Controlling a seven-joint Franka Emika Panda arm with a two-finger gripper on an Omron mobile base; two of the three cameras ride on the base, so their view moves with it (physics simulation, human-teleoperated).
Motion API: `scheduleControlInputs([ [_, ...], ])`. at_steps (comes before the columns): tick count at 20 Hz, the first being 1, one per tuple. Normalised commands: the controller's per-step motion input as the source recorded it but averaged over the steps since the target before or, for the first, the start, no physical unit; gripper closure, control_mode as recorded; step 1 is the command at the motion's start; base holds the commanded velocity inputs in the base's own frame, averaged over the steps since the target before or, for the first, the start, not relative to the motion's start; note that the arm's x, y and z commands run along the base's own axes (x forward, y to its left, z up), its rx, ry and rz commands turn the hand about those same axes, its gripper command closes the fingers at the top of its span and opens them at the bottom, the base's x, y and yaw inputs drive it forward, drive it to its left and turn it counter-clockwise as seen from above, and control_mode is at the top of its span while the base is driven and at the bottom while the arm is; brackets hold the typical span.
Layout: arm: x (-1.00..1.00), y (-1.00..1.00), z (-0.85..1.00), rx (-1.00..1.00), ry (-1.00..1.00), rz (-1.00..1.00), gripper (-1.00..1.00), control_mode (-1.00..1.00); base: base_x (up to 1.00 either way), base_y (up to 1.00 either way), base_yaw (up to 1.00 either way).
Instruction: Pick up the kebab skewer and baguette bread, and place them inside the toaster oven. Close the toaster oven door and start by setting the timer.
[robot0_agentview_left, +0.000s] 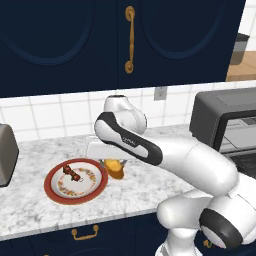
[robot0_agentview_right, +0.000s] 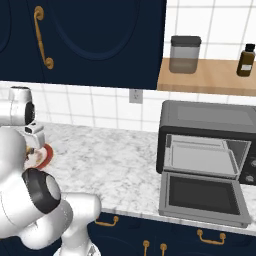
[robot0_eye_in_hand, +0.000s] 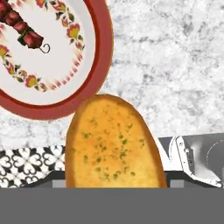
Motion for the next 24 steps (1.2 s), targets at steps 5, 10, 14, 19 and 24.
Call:
scheduleControlInputs([
  [5,-0.39,-1.0,0.25,0.07,0.0,-0.27,1.0,-1.0,0.0,0.0,0.0],
  [10,-0.22,-1.0,0.07,0.08,0.06,-0.4,1.0,-1.0,0.0,0.0,0.0],
  [14,0.0,-1.0,0.07,0.07,0.0,-0.43,1.0,-1.0,0.0,0.0,0.0],
  [19,0.1,-1.0,0.1,0.03,0.0,-0.42,1.0,-1.0,0.0,0.0,0.0],
  [24,0.2,-1.0,0.0,0.0,0.0,-0.47,1.0,-1.0,0.0,0.0,0.0],
])
